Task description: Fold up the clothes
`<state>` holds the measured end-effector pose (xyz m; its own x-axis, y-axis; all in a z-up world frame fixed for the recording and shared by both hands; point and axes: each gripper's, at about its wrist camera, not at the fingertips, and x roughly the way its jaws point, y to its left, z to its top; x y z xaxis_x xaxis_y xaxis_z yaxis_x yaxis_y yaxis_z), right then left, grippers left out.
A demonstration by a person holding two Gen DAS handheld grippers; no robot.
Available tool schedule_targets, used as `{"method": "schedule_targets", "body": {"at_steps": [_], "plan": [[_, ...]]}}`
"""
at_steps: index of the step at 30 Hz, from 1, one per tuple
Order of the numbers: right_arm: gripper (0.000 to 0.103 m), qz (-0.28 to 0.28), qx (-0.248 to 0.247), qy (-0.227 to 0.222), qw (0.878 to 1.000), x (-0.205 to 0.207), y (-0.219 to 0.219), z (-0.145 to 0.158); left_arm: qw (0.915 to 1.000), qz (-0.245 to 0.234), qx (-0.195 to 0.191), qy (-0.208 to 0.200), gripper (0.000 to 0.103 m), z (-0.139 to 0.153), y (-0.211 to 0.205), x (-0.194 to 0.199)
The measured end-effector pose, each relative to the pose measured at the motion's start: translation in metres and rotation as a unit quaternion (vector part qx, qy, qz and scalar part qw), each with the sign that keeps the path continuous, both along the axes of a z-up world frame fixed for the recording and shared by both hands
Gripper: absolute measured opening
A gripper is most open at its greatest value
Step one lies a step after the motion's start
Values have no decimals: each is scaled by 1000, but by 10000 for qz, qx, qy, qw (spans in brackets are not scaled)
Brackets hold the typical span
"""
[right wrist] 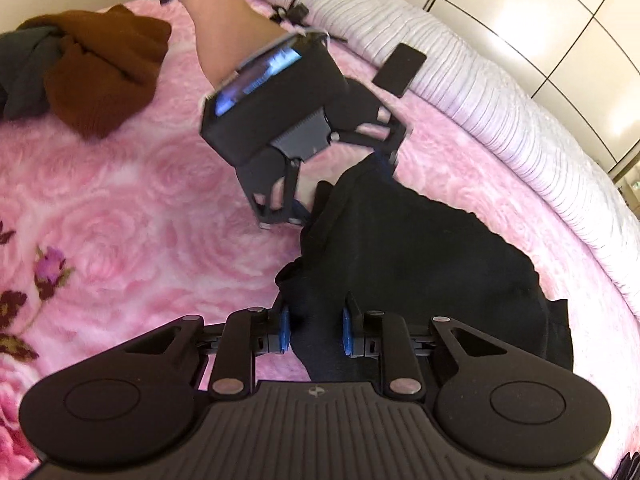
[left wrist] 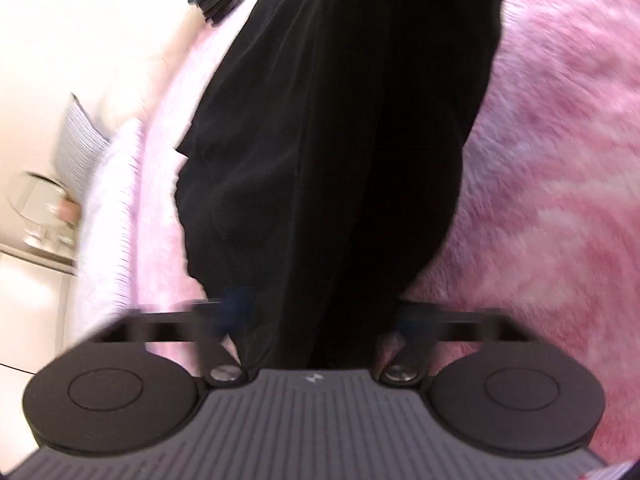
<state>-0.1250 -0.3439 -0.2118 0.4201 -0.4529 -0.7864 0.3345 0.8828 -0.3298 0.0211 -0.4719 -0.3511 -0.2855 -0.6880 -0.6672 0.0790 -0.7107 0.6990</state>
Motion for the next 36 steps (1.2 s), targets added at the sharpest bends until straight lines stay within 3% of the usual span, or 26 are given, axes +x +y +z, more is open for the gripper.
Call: {"method": "schedule_targets", "body": {"at_steps": [2,5,7,9,12,15,17,18,19,22,28,33,36], "plan": [[25,59,27,1,10000,0,0,-1,9998,21,174,43,17,4,-6,-4],[30,241,-11,44,9997,1,6,-9,9989,133,357,281,16,12,-13,-1],[59,350,-192,80,9992,1,15,-15,9977,179,518,402,16,16,-18,2],[66,484,-458,229,9975,3,24,-27,9965,204,647,494,16,18,-22,4],[67,658,-727,660,9930,9,31,-47,9943,290,811,621,16,22,-27,4],[62,699,-845,888,9900,17,26,-61,9925,382,921,708,16,25,-32,3],[54,697,-867,970,9891,22,20,-68,9926,447,889,695,15,27,-26,2],[50,709,-842,939,9895,24,18,-67,9927,479,873,688,15,28,-23,2],[39,668,-719,848,9916,25,14,-63,9932,471,835,661,15,31,-20,2],[26,451,-365,594,9965,22,7,-50,9947,446,721,582,13,39,-11,4],[23,394,7,307,9987,17,23,-23,9969,408,571,360,11,72,22,11],[23,549,444,-256,9972,18,59,13,9945,526,900,-42,11,114,69,23],[21,173,644,-828,9943,-4,49,39,9914,626,1121,-261,11,143,79,23]]}}
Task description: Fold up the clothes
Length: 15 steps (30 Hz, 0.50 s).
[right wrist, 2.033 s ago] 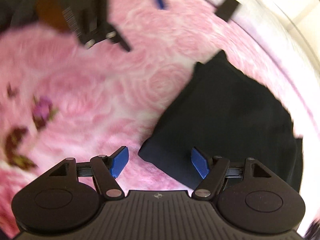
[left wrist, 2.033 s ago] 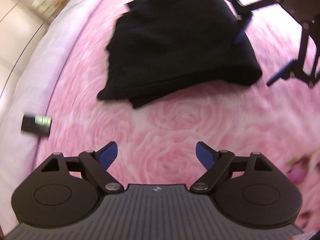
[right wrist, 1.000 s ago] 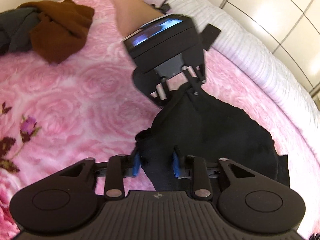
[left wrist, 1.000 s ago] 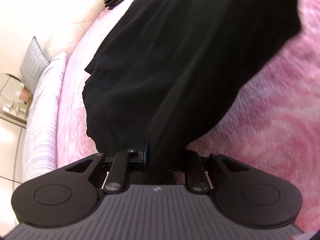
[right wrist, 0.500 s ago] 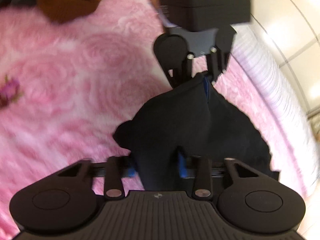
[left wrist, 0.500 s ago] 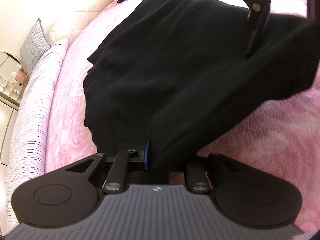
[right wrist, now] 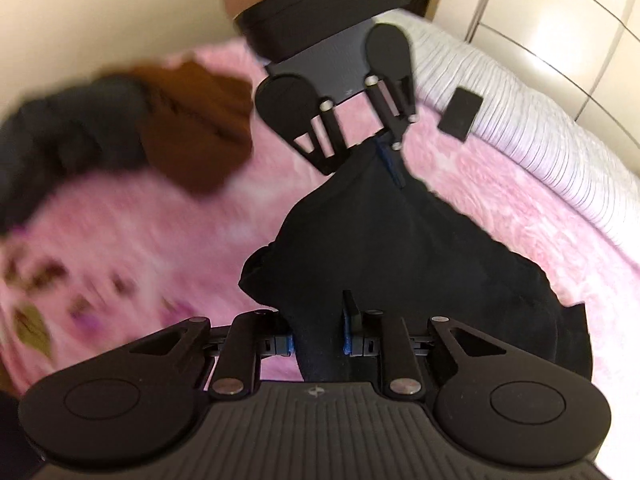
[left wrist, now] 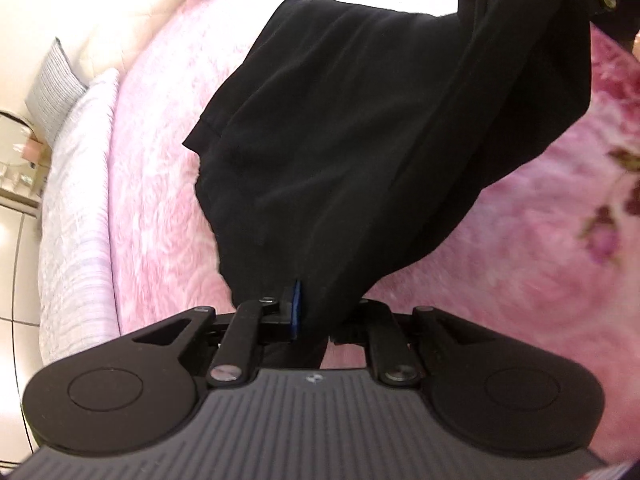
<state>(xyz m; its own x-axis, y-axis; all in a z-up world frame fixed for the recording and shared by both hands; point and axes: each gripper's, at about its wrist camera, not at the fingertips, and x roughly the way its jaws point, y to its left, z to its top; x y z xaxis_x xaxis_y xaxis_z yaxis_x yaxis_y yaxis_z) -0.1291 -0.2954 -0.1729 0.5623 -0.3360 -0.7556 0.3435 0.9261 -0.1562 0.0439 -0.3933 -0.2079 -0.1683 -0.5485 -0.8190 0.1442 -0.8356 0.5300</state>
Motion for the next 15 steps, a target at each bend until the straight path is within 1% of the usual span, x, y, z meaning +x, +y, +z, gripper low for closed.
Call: {"method": "schedule_targets", "body": {"at_steps": [3,4,6,7,9,11,13,15], "plan": [[21,-400,240,-546,9974,-22,-11,26,9999,77,19,-137,11,36,-26,-22],[20,-533,320,-727,9954,-30,-14,35,9998,91,40,-191,11,47,-40,-34],[19,-798,480,-1088,9897,-44,-22,52,9995,119,82,-299,11,70,-68,-59],[19,-1051,575,-1271,9846,-59,-34,60,9992,83,122,-365,11,78,-85,-75],[19,-1521,842,-1657,9707,-93,-61,68,9987,29,211,-468,11,93,-119,-110],[19,-1951,1167,-2035,9523,-130,-90,72,9981,36,369,-492,12,100,-156,-147],[19,-2279,1538,-2340,9326,-162,-117,65,9968,-34,551,-584,12,94,-190,-183],[19,-2657,1995,-2610,9063,-194,-149,48,9941,-115,802,-726,12,79,-223,-216]]}}
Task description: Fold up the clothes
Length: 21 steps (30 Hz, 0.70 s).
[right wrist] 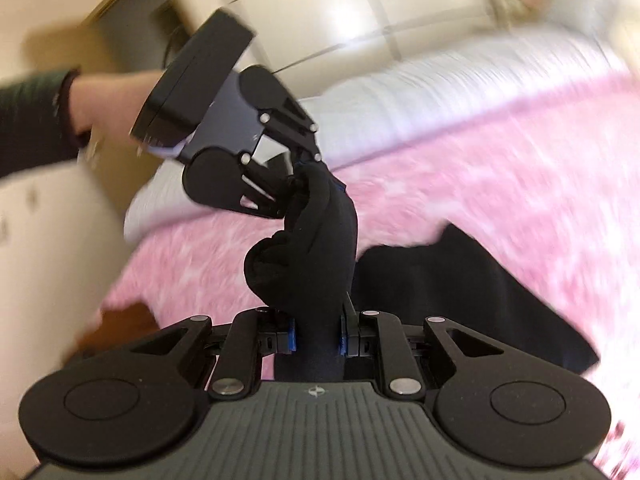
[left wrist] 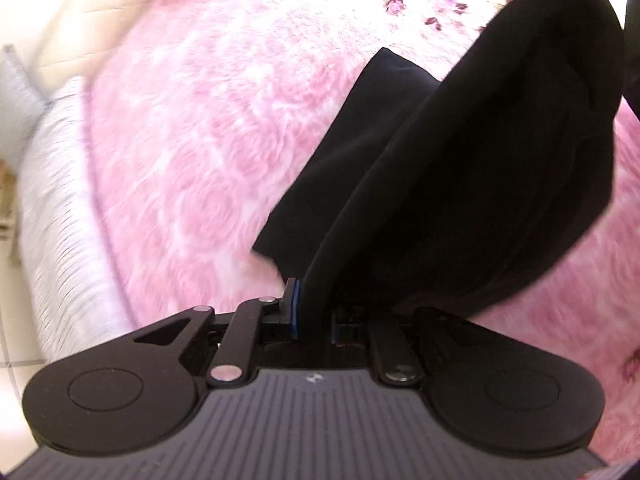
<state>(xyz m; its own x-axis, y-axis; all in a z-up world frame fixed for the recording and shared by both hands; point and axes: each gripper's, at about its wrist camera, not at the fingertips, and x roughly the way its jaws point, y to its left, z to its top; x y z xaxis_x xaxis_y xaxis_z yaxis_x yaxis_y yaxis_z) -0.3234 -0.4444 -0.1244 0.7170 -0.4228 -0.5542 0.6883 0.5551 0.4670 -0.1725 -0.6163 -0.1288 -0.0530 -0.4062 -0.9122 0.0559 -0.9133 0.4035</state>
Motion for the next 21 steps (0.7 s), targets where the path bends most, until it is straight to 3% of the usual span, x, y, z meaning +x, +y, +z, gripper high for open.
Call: {"method": "schedule_targets", "body": {"at_steps": [4,7,11,14,16,18,21], "plan": [[19,-595,863,-556,9929,-51,-43,-40,9982,55,596,-89,12,-43,-50,-47],[19,-959,1406,-843,9818,-78,-59,-75,9953,-6,912,-319,12,-82,-60,-70],[19,-1437,2119,-1219,9590,-114,-81,-122,9916,-2,1197,-496,17,-128,-66,-81],[23,-1786,2641,-1493,9360,-141,-97,-156,9920,94,1180,-429,25,-151,-78,-83],[28,-2014,2981,-1672,9179,-159,-108,-180,9940,5,1045,-336,31,-155,-77,-81],[36,-2089,3028,-1710,9140,-162,-104,-178,9964,57,842,-105,35,-139,-70,-71],[41,-2197,3090,-1761,9084,-166,-99,-175,9924,490,942,621,39,-106,-75,-50]]}}
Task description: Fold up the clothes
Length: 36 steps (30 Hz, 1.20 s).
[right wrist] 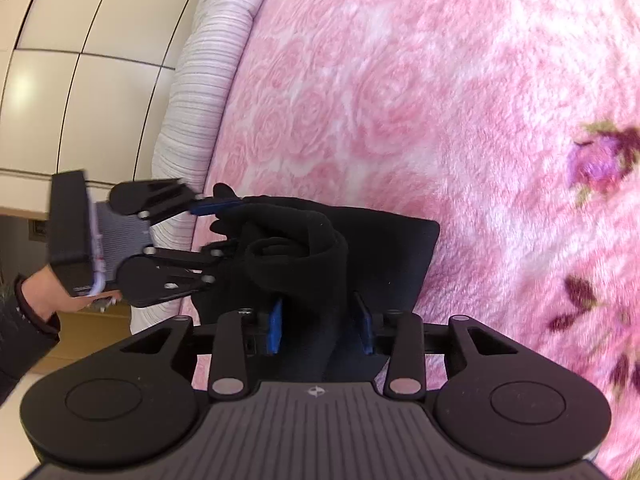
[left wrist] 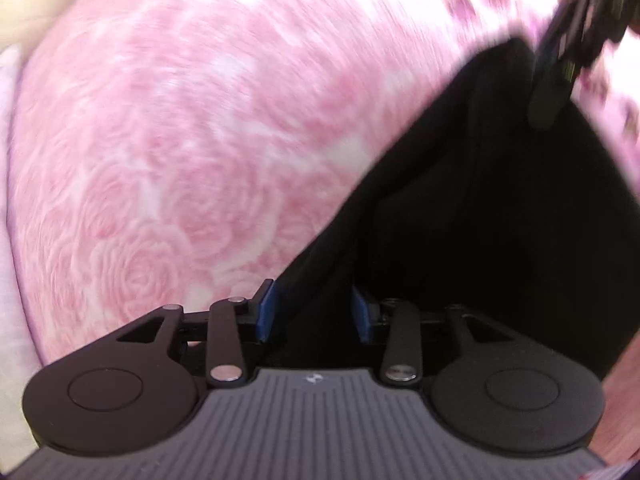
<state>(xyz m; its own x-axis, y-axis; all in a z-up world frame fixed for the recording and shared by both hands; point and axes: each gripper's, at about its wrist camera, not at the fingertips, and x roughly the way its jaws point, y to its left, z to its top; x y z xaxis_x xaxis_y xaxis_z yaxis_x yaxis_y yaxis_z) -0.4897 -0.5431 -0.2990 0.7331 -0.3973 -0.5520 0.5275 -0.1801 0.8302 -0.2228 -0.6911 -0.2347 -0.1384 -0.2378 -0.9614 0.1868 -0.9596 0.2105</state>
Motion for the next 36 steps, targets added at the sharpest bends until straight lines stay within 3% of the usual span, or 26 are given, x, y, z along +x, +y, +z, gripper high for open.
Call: {"method": "schedule_targets", "body": {"at_steps": [2,4,6,10,12,15,18,20,22,24,28,33,36], "plan": [[42,-135,15,0,9999,-1,3,5,9993,325,25,174,54,1,-1,10],[42,-296,-4,59,9995,-2,3,9,9973,650,49,347,56,3,-3,21],[41,-469,-51,192,9987,-2,2,10,9939,974,74,520,56,4,-4,31],[23,-481,-37,577,9972,6,-7,5,9830,1618,122,863,49,7,-7,51],[20,-562,3,758,9955,9,-12,0,9755,1936,146,1032,45,9,-8,62],[18,-662,139,931,9934,10,-15,-12,9698,2254,150,918,45,-24,-13,64],[17,-715,275,1020,9918,8,-16,-23,9630,2568,153,803,56,-56,-18,66],[17,-663,258,1036,9921,6,-15,-21,9554,2804,258,893,55,-52,-23,73],[21,-558,162,1086,9924,6,-16,-11,9571,2781,156,803,46,-39,-20,82],[25,-436,27,1173,9921,7,-16,2,9566,2810,59,768,44,-28,-16,93],[35,-299,-147,1395,9897,10,-17,21,9304,3558,-99,875,44,-9,-6,133],[36,-248,-83,1552,9875,15,-14,22,8644,4842,-129,1351,46,-2,22,184],[36,-75,-158,1585,9872,24,-6,24,8633,4896,-220,1208,47,-16,26,187]]}}
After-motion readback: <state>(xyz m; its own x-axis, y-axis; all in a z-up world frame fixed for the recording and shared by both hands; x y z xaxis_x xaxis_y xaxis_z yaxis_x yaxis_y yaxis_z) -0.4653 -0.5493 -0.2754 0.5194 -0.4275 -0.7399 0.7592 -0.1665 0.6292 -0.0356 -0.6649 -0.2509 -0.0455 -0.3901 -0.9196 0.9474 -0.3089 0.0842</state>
